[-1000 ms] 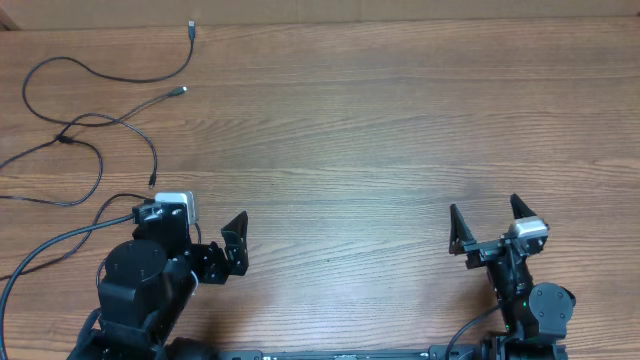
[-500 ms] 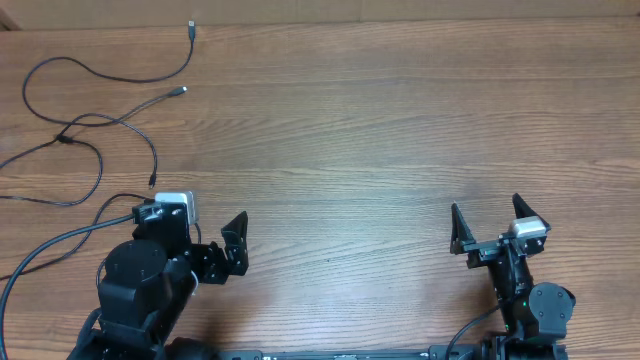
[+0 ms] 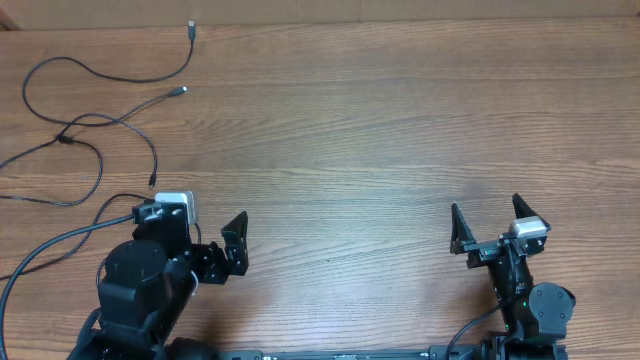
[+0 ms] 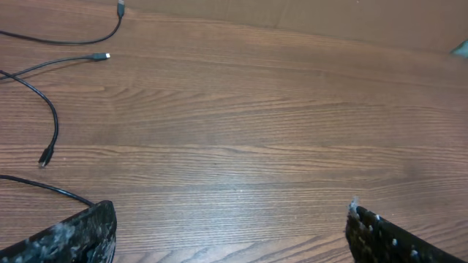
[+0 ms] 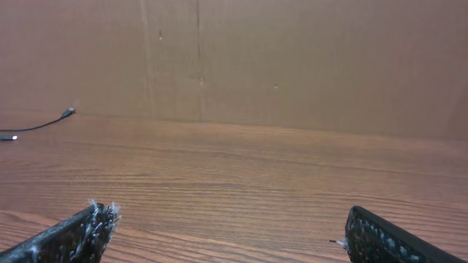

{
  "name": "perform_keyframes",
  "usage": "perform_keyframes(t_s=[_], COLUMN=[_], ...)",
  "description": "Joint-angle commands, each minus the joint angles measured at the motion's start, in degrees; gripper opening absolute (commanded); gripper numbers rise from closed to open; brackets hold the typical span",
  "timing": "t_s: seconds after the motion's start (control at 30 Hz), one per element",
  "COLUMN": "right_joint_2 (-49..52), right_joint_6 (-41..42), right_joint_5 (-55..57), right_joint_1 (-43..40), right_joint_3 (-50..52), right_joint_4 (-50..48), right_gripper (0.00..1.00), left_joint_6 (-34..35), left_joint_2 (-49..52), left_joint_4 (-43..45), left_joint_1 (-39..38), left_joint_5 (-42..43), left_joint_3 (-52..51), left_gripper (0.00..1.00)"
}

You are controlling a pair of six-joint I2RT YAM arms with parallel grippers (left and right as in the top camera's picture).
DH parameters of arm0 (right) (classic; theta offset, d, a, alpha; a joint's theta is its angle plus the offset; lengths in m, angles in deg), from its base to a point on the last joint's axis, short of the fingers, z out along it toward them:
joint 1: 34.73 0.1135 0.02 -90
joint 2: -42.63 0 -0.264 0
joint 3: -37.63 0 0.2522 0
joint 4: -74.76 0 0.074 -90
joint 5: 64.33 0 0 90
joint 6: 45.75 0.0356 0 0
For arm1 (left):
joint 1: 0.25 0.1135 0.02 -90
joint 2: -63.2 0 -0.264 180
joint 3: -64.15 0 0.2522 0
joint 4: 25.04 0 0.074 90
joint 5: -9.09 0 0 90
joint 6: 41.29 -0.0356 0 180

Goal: Untangle cables

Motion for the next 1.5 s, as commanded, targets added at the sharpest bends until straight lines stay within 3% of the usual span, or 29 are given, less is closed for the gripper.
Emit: perform_keyframes(t_s=[0.0, 0.77, 1.07, 1.27, 1.47], right_joint_2=[-0.5, -0.5, -0.5, -0.5, -0.5], right_joint_6=[0.31, 0.31, 0.31, 0.31, 0.31], right_joint_5=[0.57, 0.57, 0.59, 0.57, 0.57], right_joint_1=[0.33, 0.33, 0.33, 0.33, 0.33], right_joint_3=[0.57, 0.59, 0.59, 0.59, 0.59], right_joint_4=[-0.39, -0.46, -0.46, -0.46, -0.46], right_gripper=[1.0, 1.0, 1.0, 1.0, 1.0], left_joint_6=[0.55, 0.42, 0.42, 0.28, -6.32], left_joint_2=[0.09, 0.31, -9.16, -15.96, -18.6], left_joint_4=[0.07, -4.17, 4.5, 5.18, 10.36], left_joint_1=[-0.37, -0.24, 8.81, 9.11, 9.14], left_joint_5=[-0.81, -0.96, 3.82, 2.45, 3.78], left_joint_3=[0.98, -0.68, -16.94, -24.17, -27.96], left_gripper=[1.0, 1.0, 1.0, 1.0, 1.0])
